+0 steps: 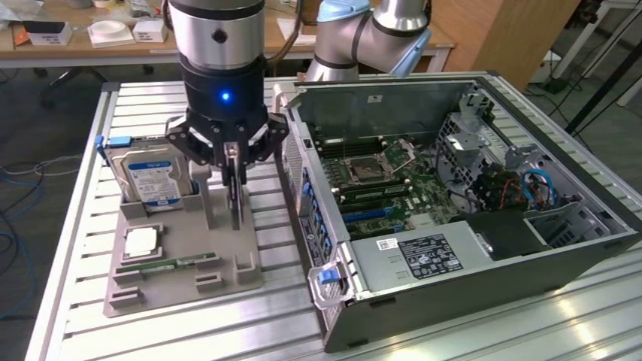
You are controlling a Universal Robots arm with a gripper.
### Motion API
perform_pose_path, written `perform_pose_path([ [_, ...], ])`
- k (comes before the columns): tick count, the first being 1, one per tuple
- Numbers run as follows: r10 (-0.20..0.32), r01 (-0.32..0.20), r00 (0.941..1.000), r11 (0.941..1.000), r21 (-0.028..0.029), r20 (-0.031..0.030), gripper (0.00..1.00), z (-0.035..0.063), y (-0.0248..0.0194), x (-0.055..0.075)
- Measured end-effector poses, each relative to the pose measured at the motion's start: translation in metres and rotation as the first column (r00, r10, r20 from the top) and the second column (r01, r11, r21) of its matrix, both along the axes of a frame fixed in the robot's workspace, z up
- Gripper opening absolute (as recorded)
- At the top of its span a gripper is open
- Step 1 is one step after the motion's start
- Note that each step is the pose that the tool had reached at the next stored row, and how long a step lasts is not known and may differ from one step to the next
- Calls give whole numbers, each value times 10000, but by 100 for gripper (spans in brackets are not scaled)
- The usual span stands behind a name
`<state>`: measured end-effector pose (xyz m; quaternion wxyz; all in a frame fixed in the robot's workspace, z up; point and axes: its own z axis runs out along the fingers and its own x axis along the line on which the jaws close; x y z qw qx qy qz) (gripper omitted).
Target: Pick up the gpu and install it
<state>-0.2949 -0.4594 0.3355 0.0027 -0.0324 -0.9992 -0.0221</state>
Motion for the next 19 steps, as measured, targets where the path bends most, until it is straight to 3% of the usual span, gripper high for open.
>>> perform_pose_path([
  [10, 184, -184, 9998, 9998, 1, 1, 26, 133, 3, 0],
  [19, 205, -205, 9998, 9998, -1, 0, 26, 359, 9, 0],
])
